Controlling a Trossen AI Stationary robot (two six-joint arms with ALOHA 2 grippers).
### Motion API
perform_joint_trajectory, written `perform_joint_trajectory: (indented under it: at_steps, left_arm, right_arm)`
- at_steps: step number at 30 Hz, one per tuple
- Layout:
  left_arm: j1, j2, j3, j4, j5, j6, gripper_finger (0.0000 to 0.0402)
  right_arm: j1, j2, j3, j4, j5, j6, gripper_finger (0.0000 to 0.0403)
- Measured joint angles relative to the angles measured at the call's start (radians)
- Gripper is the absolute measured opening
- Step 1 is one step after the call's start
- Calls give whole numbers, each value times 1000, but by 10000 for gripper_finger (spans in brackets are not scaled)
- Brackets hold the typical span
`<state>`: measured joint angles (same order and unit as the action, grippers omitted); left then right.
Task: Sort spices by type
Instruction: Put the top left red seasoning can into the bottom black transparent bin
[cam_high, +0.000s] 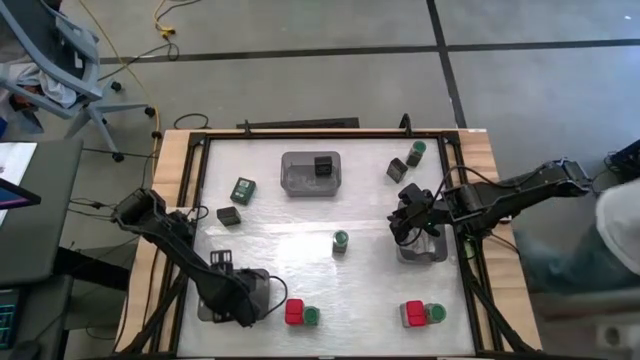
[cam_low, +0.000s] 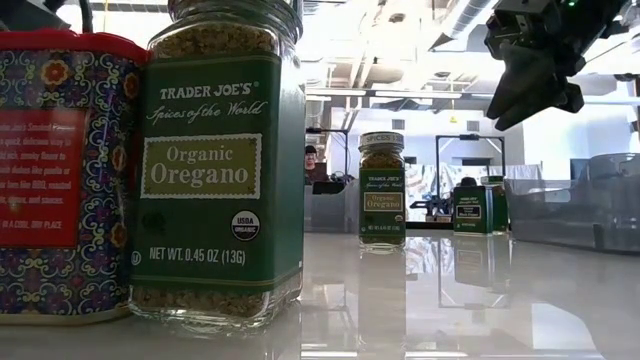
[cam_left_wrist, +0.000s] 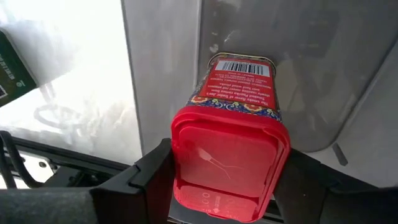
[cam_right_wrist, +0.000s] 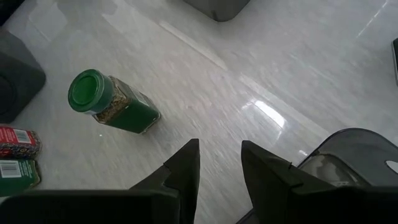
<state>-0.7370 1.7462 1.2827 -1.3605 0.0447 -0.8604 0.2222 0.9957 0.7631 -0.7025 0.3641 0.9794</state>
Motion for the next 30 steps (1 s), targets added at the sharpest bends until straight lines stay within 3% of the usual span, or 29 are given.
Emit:
perform_joint_trajectory:
  at_steps: [18,30]
  left_arm:
    - [11,0,0,2,-1,-56,227]
    - [11,0,0,2,15,19,228]
  right_arm:
    - [0,0,0,0,0,-6,145]
    - [0,0,0,0,0,-11,145]
